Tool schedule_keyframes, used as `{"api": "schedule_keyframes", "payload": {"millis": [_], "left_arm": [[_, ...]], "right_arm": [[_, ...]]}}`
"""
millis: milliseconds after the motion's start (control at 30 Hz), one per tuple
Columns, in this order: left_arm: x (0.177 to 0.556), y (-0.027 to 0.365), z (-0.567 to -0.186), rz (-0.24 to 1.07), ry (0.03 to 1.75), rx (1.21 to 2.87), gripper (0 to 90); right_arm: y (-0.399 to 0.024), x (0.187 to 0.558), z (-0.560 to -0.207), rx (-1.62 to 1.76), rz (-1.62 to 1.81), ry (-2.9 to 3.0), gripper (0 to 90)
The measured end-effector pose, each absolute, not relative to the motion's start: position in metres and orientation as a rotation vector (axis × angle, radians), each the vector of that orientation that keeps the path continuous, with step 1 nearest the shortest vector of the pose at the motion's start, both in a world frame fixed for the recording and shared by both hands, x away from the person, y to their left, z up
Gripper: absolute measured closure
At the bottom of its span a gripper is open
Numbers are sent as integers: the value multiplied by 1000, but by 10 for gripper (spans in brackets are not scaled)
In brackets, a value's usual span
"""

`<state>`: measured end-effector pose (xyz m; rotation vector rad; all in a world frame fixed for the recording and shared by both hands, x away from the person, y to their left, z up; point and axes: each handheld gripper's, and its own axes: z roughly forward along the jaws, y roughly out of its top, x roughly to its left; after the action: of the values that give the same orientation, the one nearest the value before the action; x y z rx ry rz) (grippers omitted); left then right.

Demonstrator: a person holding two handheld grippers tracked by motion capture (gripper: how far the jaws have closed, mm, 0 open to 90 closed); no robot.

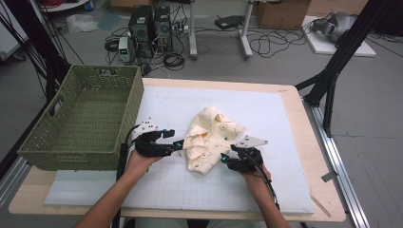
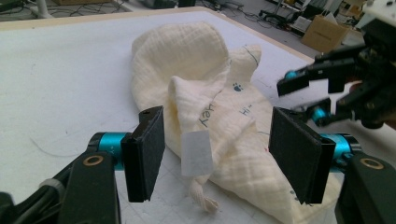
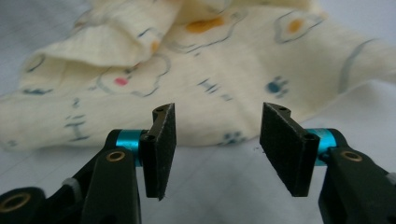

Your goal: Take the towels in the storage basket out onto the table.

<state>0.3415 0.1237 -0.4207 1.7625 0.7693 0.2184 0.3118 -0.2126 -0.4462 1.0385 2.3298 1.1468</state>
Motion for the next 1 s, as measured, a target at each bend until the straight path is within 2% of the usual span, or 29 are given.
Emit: {"api": "schedule_keyframes", "payload": {"millis": [67,200,233,300,333,467,700,867,1000], "left_arm": [[342,123,-421,216,771,1765,365],[341,122,-421,220,765,1771,365],[341,122,-421,221,768,1774,366],[341,122,-422,217,769,1776,366],[341,122,-421,219,768,1779,366],[341,124,-420,222,766,1774,367],[342,123,-422,224,771,1785,371],[342,121,-423,236,769,1793,382],[342,122,-422,237,771,1788,382]], "right_arm": [[-204,313,-451,1026,1107,2394,467],[-199,318,-451,1019,1097,2400,563],[-199,318,-450,1005,1094,2409,618],[-198,319,-449,1003,1102,2431,874],[-195,318,-448,986,1087,2436,899],[-197,314,-443,956,1019,2440,900],[-246,305,-422,1066,1121,2323,895],[-230,303,-432,1070,1205,2330,577],[-201,301,-440,1043,1232,2388,488]]}}
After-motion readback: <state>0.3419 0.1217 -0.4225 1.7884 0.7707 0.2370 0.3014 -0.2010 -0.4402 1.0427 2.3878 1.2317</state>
